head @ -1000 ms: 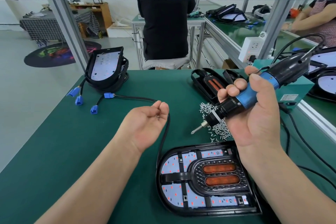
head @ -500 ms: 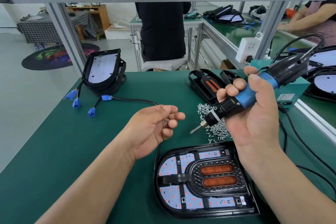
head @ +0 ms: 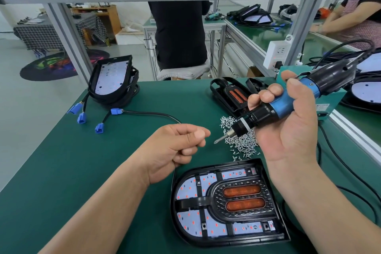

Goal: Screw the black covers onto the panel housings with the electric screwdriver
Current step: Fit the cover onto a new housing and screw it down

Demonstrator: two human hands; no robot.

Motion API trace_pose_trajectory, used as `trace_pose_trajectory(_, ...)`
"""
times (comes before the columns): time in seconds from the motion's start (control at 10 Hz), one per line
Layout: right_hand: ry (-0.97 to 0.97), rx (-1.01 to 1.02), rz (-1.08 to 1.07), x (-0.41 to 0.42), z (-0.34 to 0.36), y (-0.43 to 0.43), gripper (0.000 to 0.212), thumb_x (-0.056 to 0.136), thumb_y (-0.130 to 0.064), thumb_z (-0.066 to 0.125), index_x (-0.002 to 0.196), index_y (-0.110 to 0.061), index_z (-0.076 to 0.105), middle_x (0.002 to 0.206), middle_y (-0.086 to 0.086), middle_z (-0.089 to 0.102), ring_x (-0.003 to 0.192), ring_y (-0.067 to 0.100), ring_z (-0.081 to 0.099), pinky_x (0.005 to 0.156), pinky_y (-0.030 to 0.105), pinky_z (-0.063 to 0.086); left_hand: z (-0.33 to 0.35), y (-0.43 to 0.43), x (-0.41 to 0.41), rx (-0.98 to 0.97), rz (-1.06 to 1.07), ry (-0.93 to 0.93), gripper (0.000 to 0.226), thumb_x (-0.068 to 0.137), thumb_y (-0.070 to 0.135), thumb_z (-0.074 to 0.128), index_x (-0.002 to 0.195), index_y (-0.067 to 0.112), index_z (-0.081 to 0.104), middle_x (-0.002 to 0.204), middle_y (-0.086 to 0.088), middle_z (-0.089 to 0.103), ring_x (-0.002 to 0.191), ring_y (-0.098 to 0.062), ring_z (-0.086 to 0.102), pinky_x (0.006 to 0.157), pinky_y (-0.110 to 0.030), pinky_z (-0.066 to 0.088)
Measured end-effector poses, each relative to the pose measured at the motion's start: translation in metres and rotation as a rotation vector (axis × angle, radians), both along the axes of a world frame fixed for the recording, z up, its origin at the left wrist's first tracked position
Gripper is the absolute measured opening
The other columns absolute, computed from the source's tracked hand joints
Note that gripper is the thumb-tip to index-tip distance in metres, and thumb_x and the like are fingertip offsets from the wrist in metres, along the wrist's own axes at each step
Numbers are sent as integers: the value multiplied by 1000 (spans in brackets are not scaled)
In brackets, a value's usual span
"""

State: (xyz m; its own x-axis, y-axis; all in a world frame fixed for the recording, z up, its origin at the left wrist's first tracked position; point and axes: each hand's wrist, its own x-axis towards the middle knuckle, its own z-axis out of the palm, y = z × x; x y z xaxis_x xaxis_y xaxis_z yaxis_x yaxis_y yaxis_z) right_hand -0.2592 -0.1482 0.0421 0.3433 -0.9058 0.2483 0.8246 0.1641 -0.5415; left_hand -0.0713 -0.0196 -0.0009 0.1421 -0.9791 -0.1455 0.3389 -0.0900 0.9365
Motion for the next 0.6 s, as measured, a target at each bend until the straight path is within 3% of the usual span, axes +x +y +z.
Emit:
trace_pose_trajectory(0.1,-4,19,-17,0,1,0,18,103,-20,60,121,-19,57,83,-4,55,71,12,54,86,34,52,-3,0,-1,-2,-26,-64,24,84,18,79,105,7,83,84,-5,69,56,-6,38,45,-14,28)
trace_pose_trajectory(0.3,-10,29,-18,0,4,1,15,103,-20,62,118,-19,59,82,-3,56,70,13,55,84,35,54,-5,0,-2,-43,-93,-113,16,93,15,71,104,12,82,94,-9,72,56,-6,39,47,-14,30)
trace_pose_trajectory(0.6,-9,28,-16,-1,4,1,15,103,-21,63,117,-19,60,82,-4,57,70,12,56,85,35,54,-7,-1,-2,-48,-42,-102,20,86,12,78,104,10,83,88,-10,73,54,-7,39,47,-15,30)
